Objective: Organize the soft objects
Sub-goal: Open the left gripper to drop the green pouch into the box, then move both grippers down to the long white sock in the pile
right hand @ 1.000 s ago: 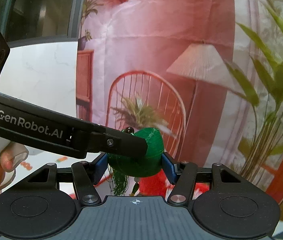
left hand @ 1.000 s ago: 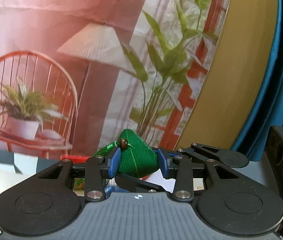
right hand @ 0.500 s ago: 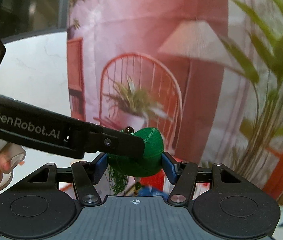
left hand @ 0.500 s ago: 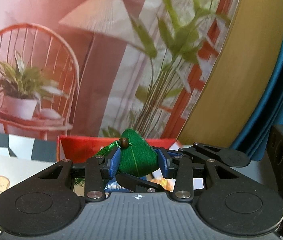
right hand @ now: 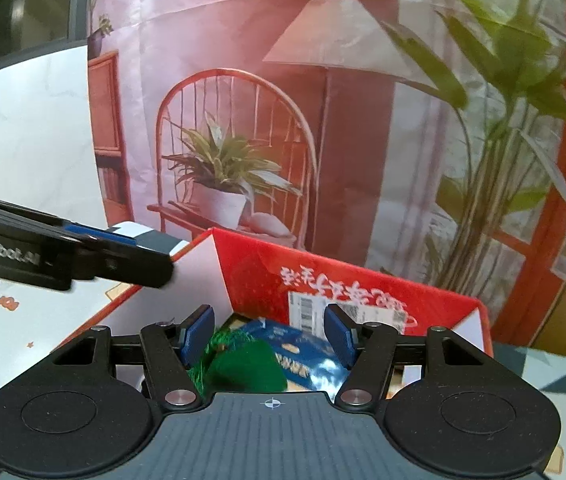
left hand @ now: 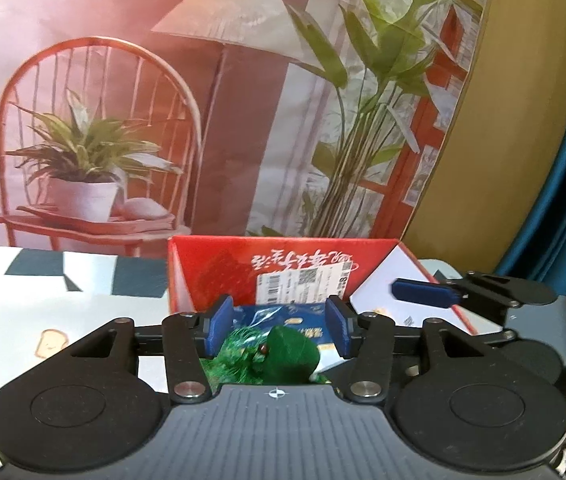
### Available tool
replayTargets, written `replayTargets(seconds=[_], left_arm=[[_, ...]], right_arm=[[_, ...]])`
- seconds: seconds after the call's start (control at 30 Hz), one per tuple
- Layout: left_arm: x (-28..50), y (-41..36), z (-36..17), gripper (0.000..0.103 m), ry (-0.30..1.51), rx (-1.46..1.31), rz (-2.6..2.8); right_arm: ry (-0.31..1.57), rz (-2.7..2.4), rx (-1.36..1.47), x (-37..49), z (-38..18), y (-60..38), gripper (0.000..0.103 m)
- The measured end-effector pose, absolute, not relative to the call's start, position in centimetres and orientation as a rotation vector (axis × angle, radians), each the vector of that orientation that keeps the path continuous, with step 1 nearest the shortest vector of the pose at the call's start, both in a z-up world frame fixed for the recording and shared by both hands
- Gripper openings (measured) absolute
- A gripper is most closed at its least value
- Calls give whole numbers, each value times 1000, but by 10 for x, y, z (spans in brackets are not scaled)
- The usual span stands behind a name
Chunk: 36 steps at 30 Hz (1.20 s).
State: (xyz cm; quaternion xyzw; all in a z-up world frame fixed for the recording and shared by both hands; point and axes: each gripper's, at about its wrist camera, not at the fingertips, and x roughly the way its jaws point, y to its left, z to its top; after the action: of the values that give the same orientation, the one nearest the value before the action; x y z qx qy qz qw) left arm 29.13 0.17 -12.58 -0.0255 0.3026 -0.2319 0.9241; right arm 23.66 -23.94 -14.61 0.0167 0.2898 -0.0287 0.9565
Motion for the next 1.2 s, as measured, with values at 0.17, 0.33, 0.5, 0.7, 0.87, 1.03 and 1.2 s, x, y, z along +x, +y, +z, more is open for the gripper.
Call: replayTargets(seconds=[0.17,0.33,0.5,0.7,0.87,1.03,1.2], left_arm=[[258,12,-128,55,622,-46,-452],[215,23,-135,55,632,-66,-435],[183,37,-153,55,659,-113,-402],[154,40,-180,55,716,-142,-391],[131,36,-199,55,759,-117,-406],[117,44,-210,55,790,-114,-385],[104,54,-215,55,816,-138,-349]], right_arm=[[566,-63,66,204,-147,-237,57],[525,-57,90,167,-144,-231,58],[479,-50,91,131,-144,-219,59],[473,-49,112,95,-163,-204,60],[526,-53,115,69,-188,-188,61],[573,-60,143,40,-209,-181,64],[599,-76,174,21,-218,-182,64]])
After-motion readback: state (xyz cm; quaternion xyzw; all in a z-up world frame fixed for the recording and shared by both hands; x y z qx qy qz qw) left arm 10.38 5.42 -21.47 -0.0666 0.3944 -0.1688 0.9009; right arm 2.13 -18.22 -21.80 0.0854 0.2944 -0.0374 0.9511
